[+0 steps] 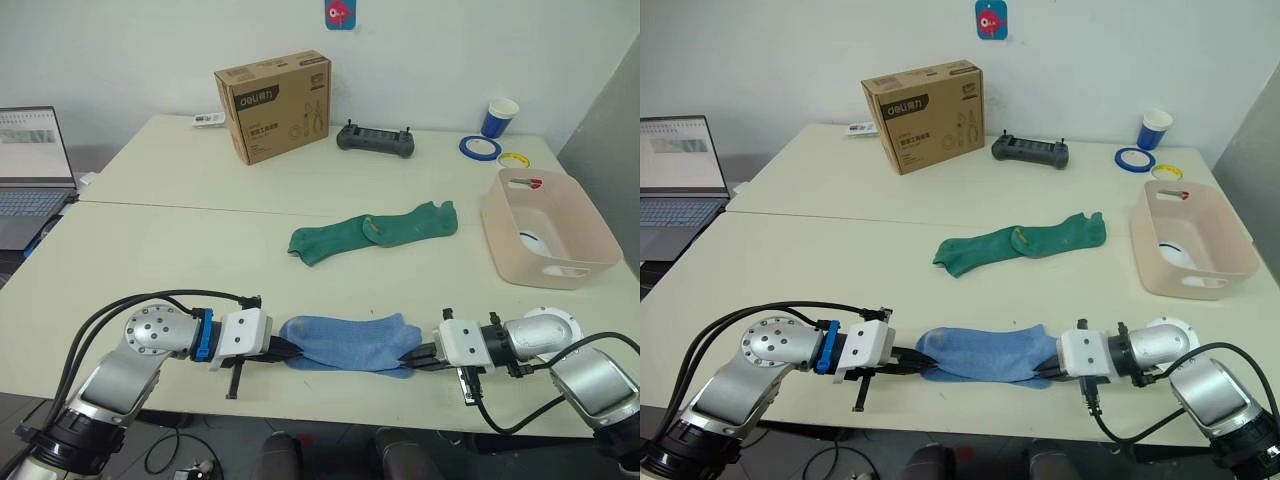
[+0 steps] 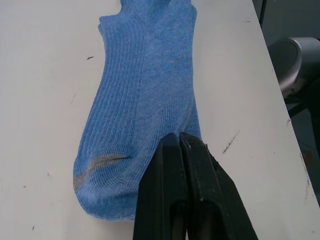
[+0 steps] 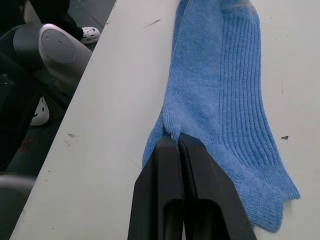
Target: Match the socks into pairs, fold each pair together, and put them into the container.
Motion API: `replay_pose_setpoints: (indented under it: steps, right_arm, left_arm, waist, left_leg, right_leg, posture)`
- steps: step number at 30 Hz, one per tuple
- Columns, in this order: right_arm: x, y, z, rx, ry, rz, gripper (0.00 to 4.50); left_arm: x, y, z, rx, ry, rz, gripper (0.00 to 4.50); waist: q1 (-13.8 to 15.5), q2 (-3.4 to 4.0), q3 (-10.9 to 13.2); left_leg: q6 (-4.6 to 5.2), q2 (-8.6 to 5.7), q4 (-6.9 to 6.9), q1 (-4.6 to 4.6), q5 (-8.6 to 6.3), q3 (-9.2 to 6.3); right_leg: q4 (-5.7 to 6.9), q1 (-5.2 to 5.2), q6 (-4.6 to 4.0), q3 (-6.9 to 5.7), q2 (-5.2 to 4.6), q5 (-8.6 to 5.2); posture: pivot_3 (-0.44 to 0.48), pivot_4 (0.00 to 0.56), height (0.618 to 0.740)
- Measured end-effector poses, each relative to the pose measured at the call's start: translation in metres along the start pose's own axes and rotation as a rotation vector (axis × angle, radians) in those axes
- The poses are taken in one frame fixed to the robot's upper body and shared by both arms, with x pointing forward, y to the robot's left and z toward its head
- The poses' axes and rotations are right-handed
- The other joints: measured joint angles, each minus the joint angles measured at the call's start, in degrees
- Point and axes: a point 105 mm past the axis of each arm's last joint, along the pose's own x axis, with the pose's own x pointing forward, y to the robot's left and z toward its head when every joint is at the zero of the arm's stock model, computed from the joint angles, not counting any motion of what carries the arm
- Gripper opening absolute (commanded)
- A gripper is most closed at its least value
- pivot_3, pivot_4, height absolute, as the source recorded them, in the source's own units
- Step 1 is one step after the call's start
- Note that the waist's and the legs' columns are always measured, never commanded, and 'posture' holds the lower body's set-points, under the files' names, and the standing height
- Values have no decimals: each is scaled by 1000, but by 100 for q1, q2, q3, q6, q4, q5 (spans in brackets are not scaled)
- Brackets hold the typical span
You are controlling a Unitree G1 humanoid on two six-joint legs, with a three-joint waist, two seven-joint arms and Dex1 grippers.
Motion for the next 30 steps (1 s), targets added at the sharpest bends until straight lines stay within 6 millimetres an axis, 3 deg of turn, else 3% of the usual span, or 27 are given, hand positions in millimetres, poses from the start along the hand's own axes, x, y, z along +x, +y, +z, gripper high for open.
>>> replay_pose_setpoints:
  steps: [7, 10, 13, 15, 17, 21, 24, 27, 30]
  right_arm:
    - [0, 0, -3, -3, 8, 0, 13]
    - [0, 1, -4, 12, 6, 4, 627]
    - [0, 2, -2, 35, -6, 15, 1578]
    - [0, 2, -1, 55, -10, 16, 2336]
    - [-3, 4, 1, 108, -23, 34, 2348]
    - [-17, 0, 7, 200, -33, 41, 2348]
    - [-13, -12, 17, 210, -95, -11, 2348]
    - [0, -27, 29, 208, -190, -97, 1744]
    - [17, -33, 32, 217, -231, -143, 727]
  left_arm:
    - [2, -2, 5, 8, -3, 6, 0]
    - [3, -4, 3, -7, 3, 8, 0]
    - [4, -6, 4, -19, 7, 1, 564]
    - [4, -6, 5, -35, 7, -5, 1232]
    - [1, -10, 4, -56, 26, -39, 1843]
    - [-8, -10, 4, -129, 48, -79, 1843]
    - [-9, 10, 17, -169, -19, -17, 1843]
    - [-5, 36, 31, -164, -110, 88, 1268]
    - [4, 43, 31, -164, -133, 133, 317]
  waist:
    - [0, 0, 0]
    - [0, 0, 0]
    - [1, 0, 0]
    - [0, 0, 0]
    - [-1, 0, 1]
    - [0, 0, 0]
    - [1, -1, 0]
    - [-3, -3, -1]
    - [-12, -3, -1]
  left_leg:
    - [0, 0, 0, 1, 0, 0]
    - [0, 0, 0, 0, 0, 0]
    - [0, 0, 1, 0, 0, 1]
    - [0, 0, 0, 0, 0, 0]
    - [0, 1, -1, 0, 0, -1]
    - [0, 0, 0, 2, 0, -1]
    - [0, 0, 2, 1, 0, -3]
    - [0, 0, 2, 0, 0, -5]
    - [0, -1, -1, -5, 0, -8]
  right_leg:
    - [0, 1, 0, 0, 0, 0]
    - [0, 1, 0, 1, 0, 0]
    - [0, 1, 0, 1, -1, 0]
    - [0, 1, 0, 0, -1, 0]
    - [1, 0, -1, 0, 0, 0]
    - [0, 1, -2, 0, -1, -1]
    - [0, 3, 0, -2, 0, 0]
    - [0, 3, 3, -3, 4, 1]
    - [0, -1, 1, -1, 5, 1]
  posture:
    - [0, 150, 740]
    - [0, 150, 740]
    - [0, 150, 740]
    - [0, 150, 740]
    - [0, 150, 740]
    - [0, 150, 740]
    - [0, 150, 740]
    - [0, 150, 740]
    - [0, 150, 740]
